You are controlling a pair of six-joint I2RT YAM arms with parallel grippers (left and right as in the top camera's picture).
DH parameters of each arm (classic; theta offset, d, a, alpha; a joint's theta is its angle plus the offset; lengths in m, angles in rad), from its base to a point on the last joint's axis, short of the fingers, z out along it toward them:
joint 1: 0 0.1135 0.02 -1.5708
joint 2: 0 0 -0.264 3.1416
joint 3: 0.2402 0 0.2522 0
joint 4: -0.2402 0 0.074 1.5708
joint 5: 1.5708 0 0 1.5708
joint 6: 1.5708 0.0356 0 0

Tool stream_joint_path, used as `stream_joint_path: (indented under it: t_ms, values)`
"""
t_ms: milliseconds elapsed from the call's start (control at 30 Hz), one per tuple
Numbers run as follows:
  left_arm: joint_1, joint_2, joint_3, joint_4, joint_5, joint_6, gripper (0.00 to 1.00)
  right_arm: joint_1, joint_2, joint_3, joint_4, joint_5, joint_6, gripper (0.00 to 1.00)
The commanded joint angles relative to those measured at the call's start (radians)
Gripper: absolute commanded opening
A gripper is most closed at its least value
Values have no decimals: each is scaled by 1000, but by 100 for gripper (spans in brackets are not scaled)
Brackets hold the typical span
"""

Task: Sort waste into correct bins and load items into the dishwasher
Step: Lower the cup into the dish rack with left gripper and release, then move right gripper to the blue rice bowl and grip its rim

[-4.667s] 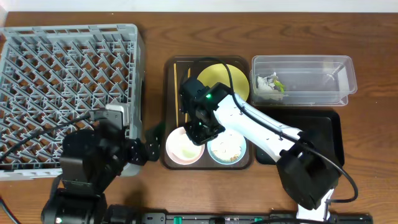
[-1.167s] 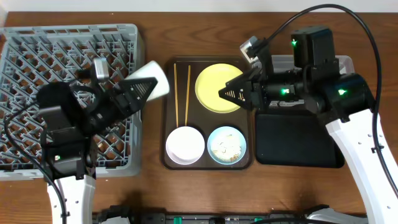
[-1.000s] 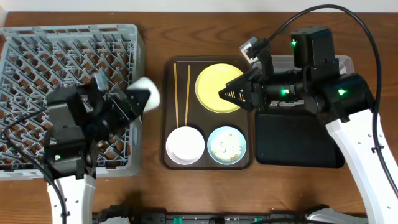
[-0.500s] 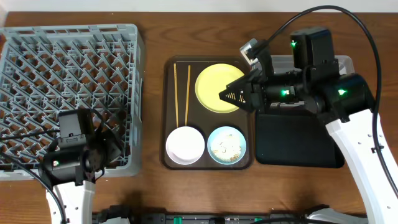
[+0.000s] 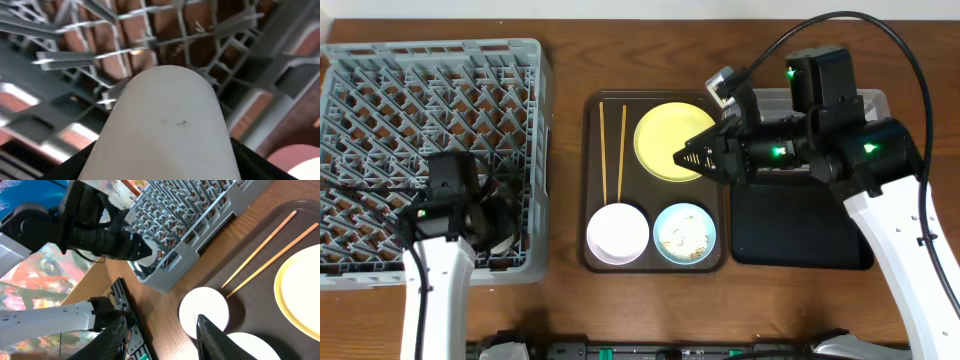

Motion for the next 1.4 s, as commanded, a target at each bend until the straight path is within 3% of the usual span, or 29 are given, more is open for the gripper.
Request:
stream_joint_path:
  t_ms: [0, 100, 300, 500, 667, 833, 1000, 1100, 1200, 1300, 1367]
  values:
    - [4, -11, -6, -6, 67, 8, 70, -2, -9, 5, -5, -5, -24, 42]
    - [4, -16, 7, -24, 66, 9, 84, -2, -9, 5, -6, -5, -24, 43]
    - [4, -17, 16, -35, 66, 10, 89, -2, -9, 5, -6, -5, -24, 43]
    - [3, -18, 94, -88, 66, 21, 89, -2, -9, 5, -6, -5, -24, 44]
    - [3, -26, 201, -176, 68, 54, 82, -2, -9, 5, -16, 22, -24, 45]
    - [3, -80, 341, -241, 214, 156, 83, 64, 0, 4, -34, 217, 0, 45]
    - [3, -201, 441, -236, 223, 170, 89, 238, 67, 3, -87, 610, 185, 45]
    - [3, -290, 452, -221, 223, 170, 91, 325, 147, 3, -142, 819, 387, 36]
    - [3, -352, 452, -222, 223, 170, 95, 349, 224, 3, -182, 858, 488, 30]
    - [3, -393, 452, -222, 223, 170, 99, 363, 304, 3, -189, 804, 533, 17]
    - [3, -404, 452, -222, 223, 170, 100, 378, 354, 3, -189, 783, 546, 17]
